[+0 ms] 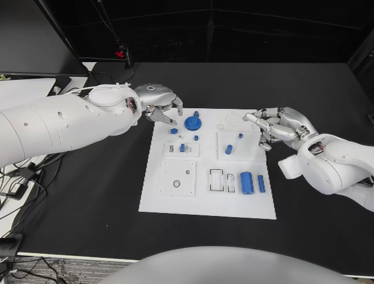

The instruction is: Assemble the parts on the task board

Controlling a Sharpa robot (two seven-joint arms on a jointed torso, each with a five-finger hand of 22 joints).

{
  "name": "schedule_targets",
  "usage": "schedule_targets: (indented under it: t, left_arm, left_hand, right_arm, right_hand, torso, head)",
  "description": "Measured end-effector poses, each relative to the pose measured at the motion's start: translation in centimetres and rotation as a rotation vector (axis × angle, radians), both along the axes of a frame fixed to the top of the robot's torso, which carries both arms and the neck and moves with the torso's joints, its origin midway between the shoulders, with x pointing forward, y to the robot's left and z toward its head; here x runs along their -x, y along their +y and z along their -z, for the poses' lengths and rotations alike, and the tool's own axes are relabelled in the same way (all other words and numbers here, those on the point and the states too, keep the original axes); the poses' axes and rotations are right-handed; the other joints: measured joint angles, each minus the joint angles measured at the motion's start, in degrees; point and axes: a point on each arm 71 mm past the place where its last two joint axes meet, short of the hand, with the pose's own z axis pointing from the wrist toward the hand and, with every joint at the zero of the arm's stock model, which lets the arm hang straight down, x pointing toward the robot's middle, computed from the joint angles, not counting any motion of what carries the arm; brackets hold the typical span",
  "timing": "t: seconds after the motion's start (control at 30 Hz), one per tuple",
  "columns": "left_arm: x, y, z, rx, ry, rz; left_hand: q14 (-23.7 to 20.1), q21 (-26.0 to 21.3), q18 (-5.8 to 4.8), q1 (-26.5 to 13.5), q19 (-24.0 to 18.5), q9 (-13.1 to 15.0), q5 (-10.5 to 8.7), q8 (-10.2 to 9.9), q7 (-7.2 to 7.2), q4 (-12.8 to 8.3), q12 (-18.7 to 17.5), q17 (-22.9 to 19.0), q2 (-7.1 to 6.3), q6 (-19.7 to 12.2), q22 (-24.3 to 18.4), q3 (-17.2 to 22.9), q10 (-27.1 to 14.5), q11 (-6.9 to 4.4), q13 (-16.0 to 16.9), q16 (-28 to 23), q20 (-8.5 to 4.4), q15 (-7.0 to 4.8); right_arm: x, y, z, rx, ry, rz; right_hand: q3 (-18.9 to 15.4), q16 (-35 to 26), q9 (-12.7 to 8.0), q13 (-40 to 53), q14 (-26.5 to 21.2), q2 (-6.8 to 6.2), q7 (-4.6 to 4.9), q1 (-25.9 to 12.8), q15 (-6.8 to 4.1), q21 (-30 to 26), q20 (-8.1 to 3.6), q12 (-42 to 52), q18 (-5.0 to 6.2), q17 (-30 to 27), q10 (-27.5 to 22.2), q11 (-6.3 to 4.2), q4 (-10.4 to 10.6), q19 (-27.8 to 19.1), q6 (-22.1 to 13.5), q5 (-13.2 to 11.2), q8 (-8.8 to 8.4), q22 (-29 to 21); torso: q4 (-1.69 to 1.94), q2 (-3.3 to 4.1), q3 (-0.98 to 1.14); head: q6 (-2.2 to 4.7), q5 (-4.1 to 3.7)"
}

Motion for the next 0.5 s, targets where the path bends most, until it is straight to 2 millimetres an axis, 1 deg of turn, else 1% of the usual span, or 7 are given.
schedule_targets:
  t: [0.1,0.2,0.27,0.3,0.37,0.4,0.5]
  left_arm:
    - [0.12,0.02,0.07,-0.047,-0.045,0.047]
    - [0.23,0.02,0.2,-0.096,-0.091,0.096]
    - [0.28,-0.01,0.26,-0.123,-0.113,0.122]
    - [0.3,-0.06,0.31,-0.14,-0.126,0.139]
    - [0.31,-0.15,0.42,-0.162,-0.142,0.162]
    - [0.32,-0.19,0.47,-0.172,-0.148,0.172]
    - [0.38,-0.34,0.71,-0.201,-0.164,0.207]
  left_hand:
    - [-0.21,0.0,0.0,0.78,0.0,-0.88,0.0,-0.94,-0.14,-0.01,-0.01,0.0,-0.78,1.21,0.0,2.22,0.01,-0.01,-0.11,0.0,0.0,-0.25]
    - [-0.09,0.0,0.0,1.27,0.0,-1.57,-0.11,-1.76,-0.11,0.0,-0.01,0.0,-1.27,1.29,0.0,3.95,0.02,-0.02,-0.06,0.0,0.0,-0.48]
    - [-0.08,0.0,0.0,1.39,0.0,-1.97,-0.44,-2.21,-0.11,-0.06,-0.01,0.0,-1.39,1.29,0.0,4.94,0.01,-0.03,-0.06,0.0,0.0,-0.48]
    - [-0.08,0.0,0.0,1.64,0.0,-2.13,-0.57,-2.44,-0.11,-0.02,-0.01,0.0,-1.64,1.29,0.0,5.36,-0.07,-0.32,-0.06,0.0,0.0,-0.48]
    - [-0.08,0.0,0.0,1.86,0.0,-2.49,-1.14,-2.88,-0.29,-0.05,-0.01,0.0,-1.86,1.47,0.0,6.2,0.0,-0.41,-0.06,0.0,0.0,-0.49]
    - [-0.02,0.0,0.0,2.05,0.0,-2.69,-1.33,-3.21,-0.31,-0.05,-0.01,0.0,-2.05,1.44,0.0,6.67,0.0,-0.41,-0.06,0.0,0.0,-0.83]
    - [-0.09,0.0,0.01,2.16,0.17,-2.96,-2.02,-3.26,-0.51,-0.04,-0.01,0.0,-2.16,1.25,0.0,7.44,-0.08,-0.72,-0.06,0.0,0.17,-0.89]
  right_arm:
    - [0.0,0.0,0.01,0.001,0.001,0.0]
    - [0.0,-0.01,0.02,0.001,0.002,0.0]
    - [0.0,-0.01,0.02,0.001,0.003,0.001]
    - [0.0,-0.01,0.03,0.001,0.004,0.001]
    - [0.0,-0.02,0.03,0.002,0.004,0.001]
    - [0.0,-0.02,0.04,0.002,0.005,0.001]
    - [0.0,-0.02,0.05,0.002,0.006,0.001]
  right_hand:
    - [0.0,0.0,0.0,-0.01,0.0,-0.01,0.0,-0.01,0.0,0.0,0.0,0.01,0.0,0.0,0.0,0.0,0.0,0.0,0.0,0.0,0.0,0.0]
    - [0.0,0.0,0.0,-0.18,0.0,-0.08,0.0,-0.08,0.0,0.0,0.0,0.02,0.0,0.0,0.0,0.0,0.0,0.0,0.0,0.0,0.0,0.0]
    - [0.0,0.0,0.0,-0.48,0.0,-0.08,0.0,-0.08,0.0,0.0,0.0,0.02,0.0,0.0,0.0,0.0,0.0,0.0,0.0,0.0,0.0,0.0]
    - [0.0,0.0,0.0,-0.48,0.0,-0.08,0.0,-0.08,0.0,0.0,0.0,-0.03,0.0,0.0,0.0,0.0,0.0,0.0,0.0,0.0,0.0,0.0]
    - [0.0,0.0,0.0,-0.48,0.0,-0.15,0.0,-0.15,0.0,0.0,0.0,-0.15,0.0,0.0,0.0,0.0,0.0,0.0,0.0,0.0,0.0,0.0]
    - [0.0,0.0,0.0,-0.49,0.0,-0.15,0.0,-0.15,0.0,0.0,0.0,-0.16,0.0,0.0,0.0,0.0,0.0,0.0,0.0,0.0,0.0,0.0]
    - [0.0,0.0,0.0,-0.49,0.0,-0.15,0.0,-0.15,0.0,0.0,0.0,-0.16,0.0,0.0,0.0,0.0,0.0,0.0,0.0,0.0,0.0,0.0]
  torso:
    - [0.0,0.0,0.02]
    - [0.0,0.0,0.03]
    - [0.0,0.01,0.03]
    - [0.0,0.02,0.03]
    - [0.0,0.03,0.03]
    - [-0.01,0.05,0.03]
    - [-0.04,0.09,0.03]
  head:
    - [0.06,0.12]
    - [0.15,0.16]
    - [0.19,0.16]
    - [0.22,0.16]
    - [0.25,0.16]
    - [0.25,0.2]
    - [0.26,0.23]
